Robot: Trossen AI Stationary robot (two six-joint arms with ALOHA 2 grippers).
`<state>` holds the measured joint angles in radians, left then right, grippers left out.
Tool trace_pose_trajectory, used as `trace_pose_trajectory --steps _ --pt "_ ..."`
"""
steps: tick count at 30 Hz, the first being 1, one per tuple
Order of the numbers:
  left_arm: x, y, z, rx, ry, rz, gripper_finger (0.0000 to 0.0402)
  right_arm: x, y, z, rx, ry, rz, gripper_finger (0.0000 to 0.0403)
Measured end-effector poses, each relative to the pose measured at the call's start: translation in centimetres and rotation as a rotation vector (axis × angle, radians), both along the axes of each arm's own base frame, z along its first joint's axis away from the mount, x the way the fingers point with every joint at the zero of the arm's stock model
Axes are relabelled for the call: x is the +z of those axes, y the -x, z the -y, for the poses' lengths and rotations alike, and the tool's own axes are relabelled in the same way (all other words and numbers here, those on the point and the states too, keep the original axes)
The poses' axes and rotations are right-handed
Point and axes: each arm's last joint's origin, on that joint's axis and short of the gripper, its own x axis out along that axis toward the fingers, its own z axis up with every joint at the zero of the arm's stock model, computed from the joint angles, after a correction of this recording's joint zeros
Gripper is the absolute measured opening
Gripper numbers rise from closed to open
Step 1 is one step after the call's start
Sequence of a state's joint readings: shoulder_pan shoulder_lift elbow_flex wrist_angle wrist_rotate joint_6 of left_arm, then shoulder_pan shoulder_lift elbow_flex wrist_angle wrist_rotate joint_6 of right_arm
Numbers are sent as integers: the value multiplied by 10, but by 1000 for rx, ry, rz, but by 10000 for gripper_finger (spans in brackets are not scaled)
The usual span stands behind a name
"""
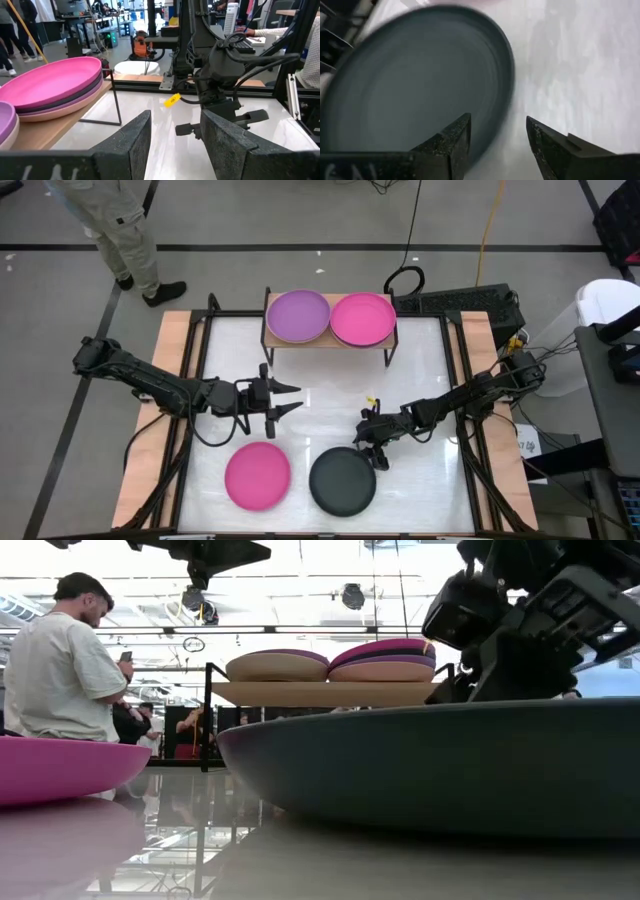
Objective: Place and stack plates onto a shelf
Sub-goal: Stack the black plate on top of the purple plate on the shelf
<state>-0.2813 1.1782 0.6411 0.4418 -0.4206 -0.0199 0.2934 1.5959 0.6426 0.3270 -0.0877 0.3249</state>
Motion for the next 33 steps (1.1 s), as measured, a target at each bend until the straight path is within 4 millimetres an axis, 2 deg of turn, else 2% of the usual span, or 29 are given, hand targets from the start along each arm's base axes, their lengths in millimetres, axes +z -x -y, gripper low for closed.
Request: trace_pose_trajectory --steps 6,25,33 --pt "0 0 0 0 3 3 177 1 -1 -2 11 -16 14 171" --pt "1 0 0 4 45 10 177 -18 -5 -2 -7 11 -25 171" --pt "0 0 0 5 70 8 177 -19 -5 -2 -12 16 -26 166"
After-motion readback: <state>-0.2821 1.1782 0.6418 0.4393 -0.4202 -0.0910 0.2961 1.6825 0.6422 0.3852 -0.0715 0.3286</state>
